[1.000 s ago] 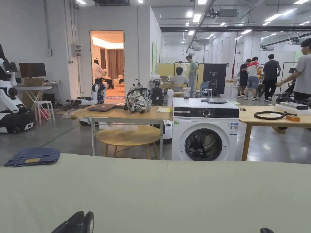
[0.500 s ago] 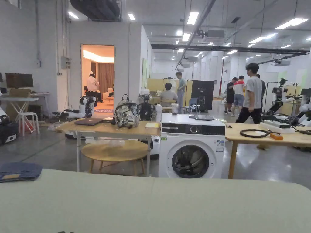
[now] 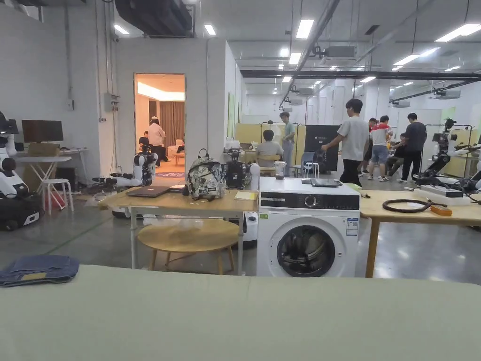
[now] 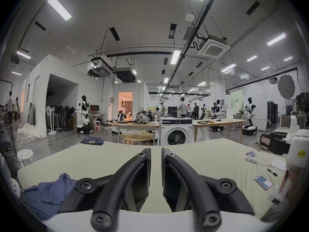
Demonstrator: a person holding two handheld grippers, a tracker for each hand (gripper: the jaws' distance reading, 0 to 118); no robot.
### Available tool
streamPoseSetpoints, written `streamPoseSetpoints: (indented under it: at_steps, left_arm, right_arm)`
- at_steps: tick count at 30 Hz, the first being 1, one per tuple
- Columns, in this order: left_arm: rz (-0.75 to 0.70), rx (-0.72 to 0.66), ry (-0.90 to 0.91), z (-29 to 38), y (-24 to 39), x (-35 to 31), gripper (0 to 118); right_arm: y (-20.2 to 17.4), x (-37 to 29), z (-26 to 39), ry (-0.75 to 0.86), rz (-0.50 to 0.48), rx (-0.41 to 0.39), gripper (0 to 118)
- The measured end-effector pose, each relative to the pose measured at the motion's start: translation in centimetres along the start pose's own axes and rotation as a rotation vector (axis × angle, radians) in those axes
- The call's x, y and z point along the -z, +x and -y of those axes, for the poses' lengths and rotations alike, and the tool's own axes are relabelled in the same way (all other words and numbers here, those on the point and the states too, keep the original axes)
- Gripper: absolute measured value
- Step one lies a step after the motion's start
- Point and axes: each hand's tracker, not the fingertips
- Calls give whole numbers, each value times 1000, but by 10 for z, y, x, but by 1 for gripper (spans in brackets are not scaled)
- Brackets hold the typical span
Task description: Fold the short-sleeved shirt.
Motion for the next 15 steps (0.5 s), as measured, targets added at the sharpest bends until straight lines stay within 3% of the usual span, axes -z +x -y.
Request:
streamPoseSetpoints:
  at_steps: [15]
  left_arm:
    - [-11,16,4,-3,-4,-3,8]
  right_arm:
    - [-16,4,-2,-10,-39,-54,0]
